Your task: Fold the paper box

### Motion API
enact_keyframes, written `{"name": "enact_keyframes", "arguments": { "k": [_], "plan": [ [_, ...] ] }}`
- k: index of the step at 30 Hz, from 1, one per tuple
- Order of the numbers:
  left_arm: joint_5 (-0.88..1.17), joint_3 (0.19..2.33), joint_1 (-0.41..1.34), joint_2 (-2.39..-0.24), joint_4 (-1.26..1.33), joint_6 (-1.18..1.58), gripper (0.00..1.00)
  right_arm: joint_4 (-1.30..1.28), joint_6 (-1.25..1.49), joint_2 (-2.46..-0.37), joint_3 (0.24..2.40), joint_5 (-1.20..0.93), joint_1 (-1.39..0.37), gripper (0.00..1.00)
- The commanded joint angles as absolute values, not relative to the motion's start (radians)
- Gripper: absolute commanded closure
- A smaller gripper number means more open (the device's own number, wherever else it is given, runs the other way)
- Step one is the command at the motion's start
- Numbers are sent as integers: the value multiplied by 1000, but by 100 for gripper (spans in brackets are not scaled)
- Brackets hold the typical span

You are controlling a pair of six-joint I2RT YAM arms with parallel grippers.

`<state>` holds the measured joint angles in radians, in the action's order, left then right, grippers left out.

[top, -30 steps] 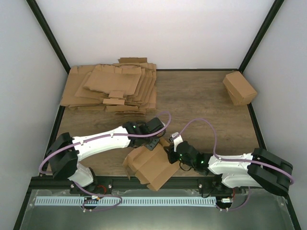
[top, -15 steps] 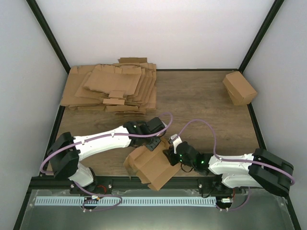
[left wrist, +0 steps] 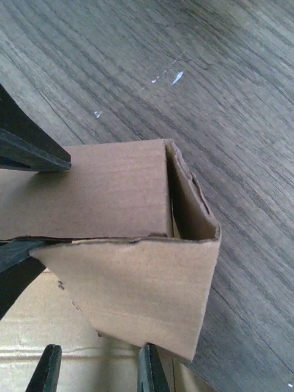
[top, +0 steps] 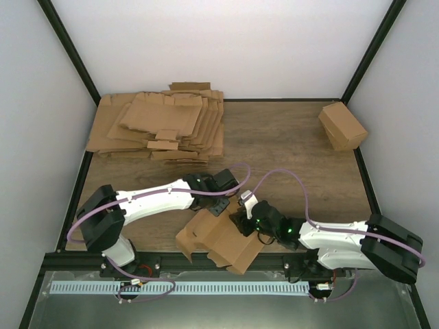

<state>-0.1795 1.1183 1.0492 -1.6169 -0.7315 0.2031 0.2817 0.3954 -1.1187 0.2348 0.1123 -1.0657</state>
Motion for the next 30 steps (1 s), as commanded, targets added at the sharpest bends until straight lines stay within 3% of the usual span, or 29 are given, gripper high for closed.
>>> {"name": "enact_keyframes", "arguments": {
  "k": [1, 14, 21, 30],
  "plan": [
    [-119, 1124, 1089, -1652, -802, 211, 72, 249, 377, -1138, 283, 103, -1075, 57],
    [-270, 1198, 1131, -1708, -857, 242, 77, 124, 426, -1057, 321, 93, -1073, 57],
    [-317, 1221, 1146, -1728, -865, 256, 88, 35, 420, -972, 343, 88, -1064, 55],
    [-360, 1205, 1150, -1715, -879, 242, 92, -64, 398, -810, 375, -66, -917, 49]
  ]
}}
